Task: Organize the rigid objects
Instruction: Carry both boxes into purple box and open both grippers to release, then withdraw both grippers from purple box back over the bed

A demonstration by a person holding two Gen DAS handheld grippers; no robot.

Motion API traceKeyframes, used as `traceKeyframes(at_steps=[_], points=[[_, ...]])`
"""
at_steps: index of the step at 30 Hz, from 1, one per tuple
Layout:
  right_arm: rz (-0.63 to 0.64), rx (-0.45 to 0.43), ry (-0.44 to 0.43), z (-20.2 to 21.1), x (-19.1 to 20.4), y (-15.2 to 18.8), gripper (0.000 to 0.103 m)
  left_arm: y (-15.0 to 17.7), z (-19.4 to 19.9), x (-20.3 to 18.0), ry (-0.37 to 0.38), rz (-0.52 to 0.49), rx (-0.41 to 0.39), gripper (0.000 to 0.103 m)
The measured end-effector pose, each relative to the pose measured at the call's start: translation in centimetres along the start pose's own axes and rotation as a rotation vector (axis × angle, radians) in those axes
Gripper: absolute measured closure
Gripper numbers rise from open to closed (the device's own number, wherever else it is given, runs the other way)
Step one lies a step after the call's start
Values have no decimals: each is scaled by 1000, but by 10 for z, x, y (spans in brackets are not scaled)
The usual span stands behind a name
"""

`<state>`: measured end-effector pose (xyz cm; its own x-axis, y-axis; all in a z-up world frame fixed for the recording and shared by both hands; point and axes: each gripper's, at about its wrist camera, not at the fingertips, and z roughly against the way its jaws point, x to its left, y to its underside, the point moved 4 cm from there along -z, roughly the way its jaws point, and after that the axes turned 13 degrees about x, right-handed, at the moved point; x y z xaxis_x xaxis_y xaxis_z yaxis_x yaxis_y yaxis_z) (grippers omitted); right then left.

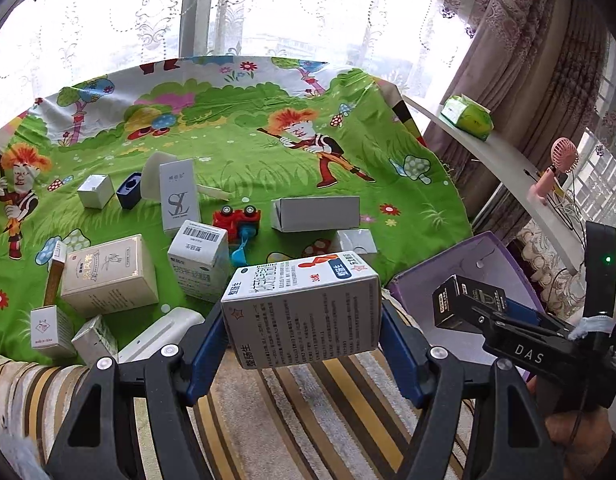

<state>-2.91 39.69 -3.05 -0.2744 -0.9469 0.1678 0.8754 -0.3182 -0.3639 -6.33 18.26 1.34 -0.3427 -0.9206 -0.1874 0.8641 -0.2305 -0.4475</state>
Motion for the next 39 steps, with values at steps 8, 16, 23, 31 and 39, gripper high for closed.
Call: traceKeyframes(at_steps=[8, 16, 23, 31, 39], points=[[-69, 17, -3, -3, -35, 7, 13, 1, -16, -50, 76, -122, 52, 31], [-141, 33, -19, -4, -62, 10, 13, 4, -29, -84, 143, -200, 111, 29], [-168, 38, -31, -6, -72, 11, 12, 4, -32, -86, 150, -202, 114, 21], [-184, 29, -30, -2, -76, 8, 11, 3, -30, -77, 155, -168, 104, 21], [-147, 6, -56, 5, -67, 6, 11, 4, -18, -61, 158, -142, 62, 21]])
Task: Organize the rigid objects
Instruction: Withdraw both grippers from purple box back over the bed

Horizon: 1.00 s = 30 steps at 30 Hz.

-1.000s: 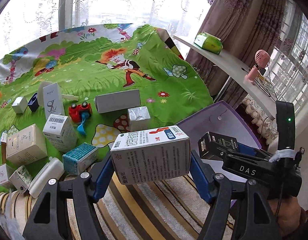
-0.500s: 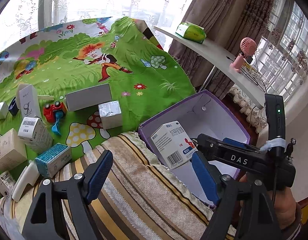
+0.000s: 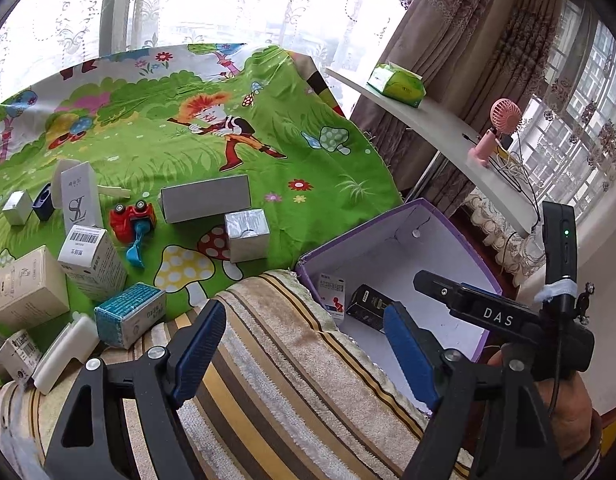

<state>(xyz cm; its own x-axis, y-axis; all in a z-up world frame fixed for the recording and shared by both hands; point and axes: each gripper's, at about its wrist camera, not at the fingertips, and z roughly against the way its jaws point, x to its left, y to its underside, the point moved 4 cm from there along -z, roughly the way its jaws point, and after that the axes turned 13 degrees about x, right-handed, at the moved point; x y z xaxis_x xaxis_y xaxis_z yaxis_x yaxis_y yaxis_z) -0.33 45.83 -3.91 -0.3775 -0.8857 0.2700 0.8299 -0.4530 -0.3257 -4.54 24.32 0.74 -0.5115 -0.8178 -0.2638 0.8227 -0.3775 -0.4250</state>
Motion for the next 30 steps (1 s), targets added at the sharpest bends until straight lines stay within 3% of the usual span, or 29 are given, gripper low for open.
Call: traceKeyframes(at_steps=[9, 13, 18, 30], points=[[94, -9, 3, 2, 27, 5, 11, 17, 21, 29, 11, 64, -24, 21], [105, -6, -64, 3, 36, 7, 11, 26, 34, 46, 19, 105, -53, 21], [151, -6, -70, 1, 50, 10, 11, 40, 52, 70, -9, 152, -94, 21], [195, 10, -72, -5, 74, 10, 11, 84, 92, 161, -70, 394, -167, 21]])
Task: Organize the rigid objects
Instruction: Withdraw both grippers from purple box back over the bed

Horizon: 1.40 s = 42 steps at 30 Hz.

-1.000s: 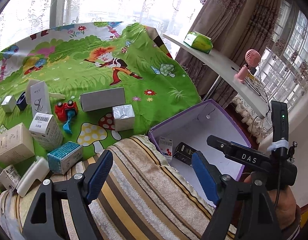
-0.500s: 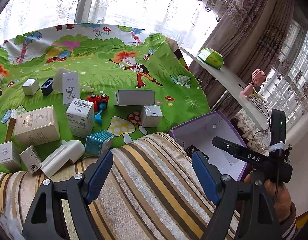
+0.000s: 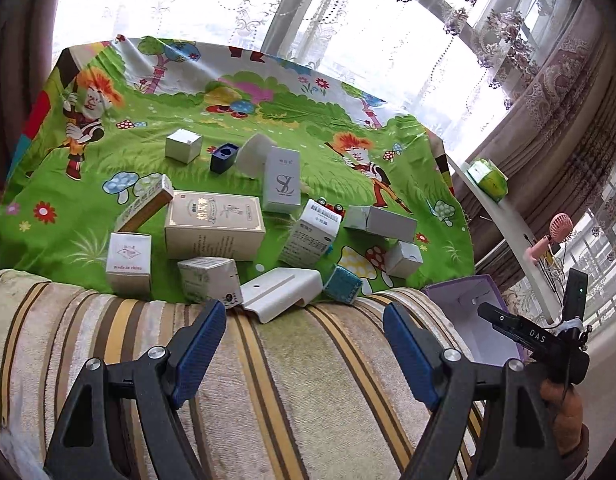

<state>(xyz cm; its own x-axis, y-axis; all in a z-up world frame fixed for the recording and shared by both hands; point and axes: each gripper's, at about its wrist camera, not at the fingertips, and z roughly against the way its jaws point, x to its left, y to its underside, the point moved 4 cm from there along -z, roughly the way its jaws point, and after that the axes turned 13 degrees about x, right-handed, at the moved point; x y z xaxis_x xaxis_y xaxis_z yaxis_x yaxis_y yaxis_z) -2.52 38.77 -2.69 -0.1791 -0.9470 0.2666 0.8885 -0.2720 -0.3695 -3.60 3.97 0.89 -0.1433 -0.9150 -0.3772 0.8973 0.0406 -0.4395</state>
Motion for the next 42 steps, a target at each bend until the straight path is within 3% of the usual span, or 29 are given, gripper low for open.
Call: traceKeyframes(at_steps=[8, 16, 22, 30, 42], points=[[38, 17, 22, -6, 17, -3, 11, -4, 10, 51, -85, 86, -13, 21], [71, 20, 36, -12, 31, -10, 11, -10, 11, 73, -118, 103, -5, 21], [107, 12, 57, -19, 48, -23, 10, -29, 6, 87, -91, 125, 21, 21], [184, -11, 87, -30, 82, -47, 1, -56, -6, 108, -55, 199, 39, 21], [263, 11, 127, -72, 128, -83, 0, -65, -10, 111, -60, 170, 29, 21]])
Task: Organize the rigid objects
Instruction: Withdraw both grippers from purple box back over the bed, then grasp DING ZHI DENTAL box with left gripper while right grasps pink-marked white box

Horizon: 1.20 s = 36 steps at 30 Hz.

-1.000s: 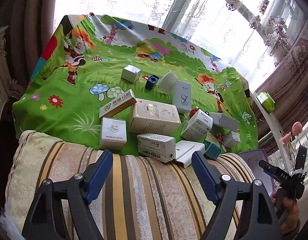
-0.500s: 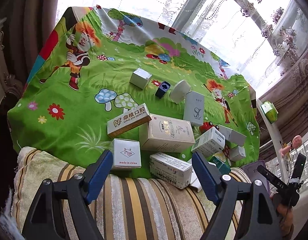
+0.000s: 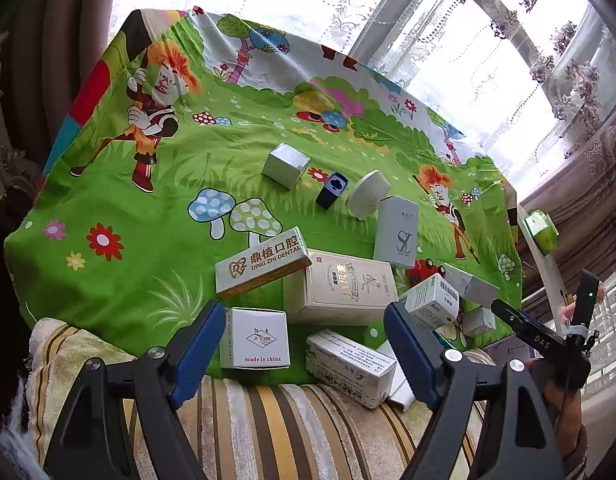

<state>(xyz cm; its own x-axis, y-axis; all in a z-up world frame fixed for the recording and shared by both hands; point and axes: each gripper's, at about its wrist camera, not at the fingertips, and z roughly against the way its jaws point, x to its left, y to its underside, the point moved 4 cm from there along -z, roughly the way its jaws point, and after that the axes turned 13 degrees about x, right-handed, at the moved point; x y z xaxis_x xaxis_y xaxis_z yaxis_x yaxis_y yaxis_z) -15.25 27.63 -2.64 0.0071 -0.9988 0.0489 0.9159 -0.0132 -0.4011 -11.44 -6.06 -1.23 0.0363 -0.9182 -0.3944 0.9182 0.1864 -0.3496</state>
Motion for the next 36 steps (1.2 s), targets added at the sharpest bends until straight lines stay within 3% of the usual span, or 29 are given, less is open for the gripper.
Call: traceKeyframes(at_steps=[9, 22, 28, 32, 36], points=[[20, 79, 56, -28, 7, -12, 0, -10, -5, 6, -2, 0, 5, 21], [8, 106, 71, -42, 5, -22, 0, -19, -15, 17, 20, 36, 30, 20], [-6, 115, 69, -47, 3, -26, 0, -23, -24, 26, 53, 85, 73, 16], [-9, 121, 61, -52, 3, -30, 0, -30, -32, 36, 83, 137, 111, 3], [-10, 122, 54, -55, 3, -31, 0, -40, -38, 41, 102, 166, 137, 0]])
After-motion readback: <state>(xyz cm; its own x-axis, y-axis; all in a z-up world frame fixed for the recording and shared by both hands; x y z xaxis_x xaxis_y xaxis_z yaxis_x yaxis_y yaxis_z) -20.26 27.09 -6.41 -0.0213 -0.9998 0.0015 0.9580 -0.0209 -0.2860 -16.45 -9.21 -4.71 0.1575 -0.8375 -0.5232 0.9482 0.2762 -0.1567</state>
